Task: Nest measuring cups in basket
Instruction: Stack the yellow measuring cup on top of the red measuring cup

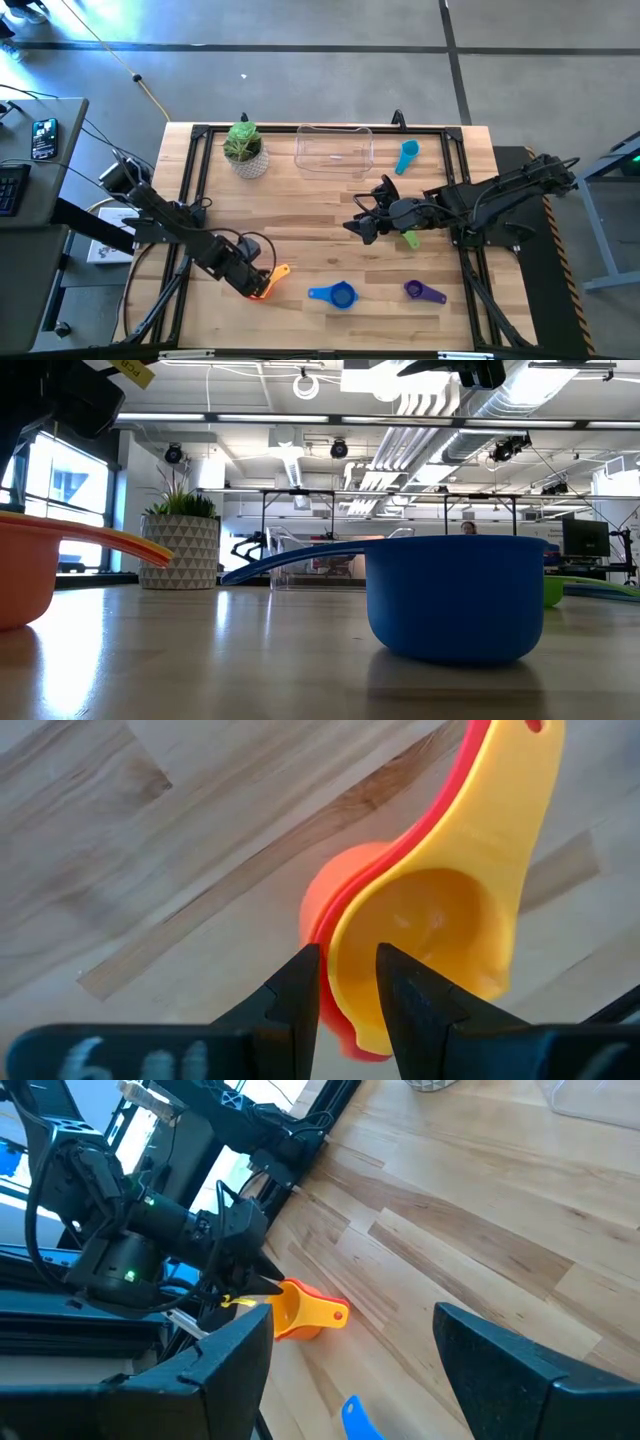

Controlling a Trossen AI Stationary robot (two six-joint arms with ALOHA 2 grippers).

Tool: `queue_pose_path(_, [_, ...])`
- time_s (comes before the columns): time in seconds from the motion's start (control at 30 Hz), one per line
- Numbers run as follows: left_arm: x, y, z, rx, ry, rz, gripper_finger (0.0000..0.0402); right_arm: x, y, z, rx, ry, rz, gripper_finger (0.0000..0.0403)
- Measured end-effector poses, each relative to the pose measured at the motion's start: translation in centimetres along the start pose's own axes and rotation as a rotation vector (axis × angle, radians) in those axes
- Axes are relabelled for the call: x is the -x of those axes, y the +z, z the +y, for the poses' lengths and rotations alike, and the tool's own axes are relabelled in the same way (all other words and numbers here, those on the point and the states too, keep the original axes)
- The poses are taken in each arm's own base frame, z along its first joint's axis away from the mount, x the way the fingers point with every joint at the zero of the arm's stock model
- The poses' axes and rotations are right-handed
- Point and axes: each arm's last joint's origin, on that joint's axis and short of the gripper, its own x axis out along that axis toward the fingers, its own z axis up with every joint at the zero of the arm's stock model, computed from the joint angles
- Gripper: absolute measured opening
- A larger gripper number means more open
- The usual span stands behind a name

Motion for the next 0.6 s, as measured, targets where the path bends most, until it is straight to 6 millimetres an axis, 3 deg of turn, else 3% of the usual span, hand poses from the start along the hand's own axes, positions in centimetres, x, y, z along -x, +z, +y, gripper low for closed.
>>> queue_pose_path(0.6, [-0.34, -0.06, -0.08, -0.002, 0.01, -0.001, 0.009, -0.01, 0.0, 0.0, 0.0, 0.0, 0.0, 0.0266])
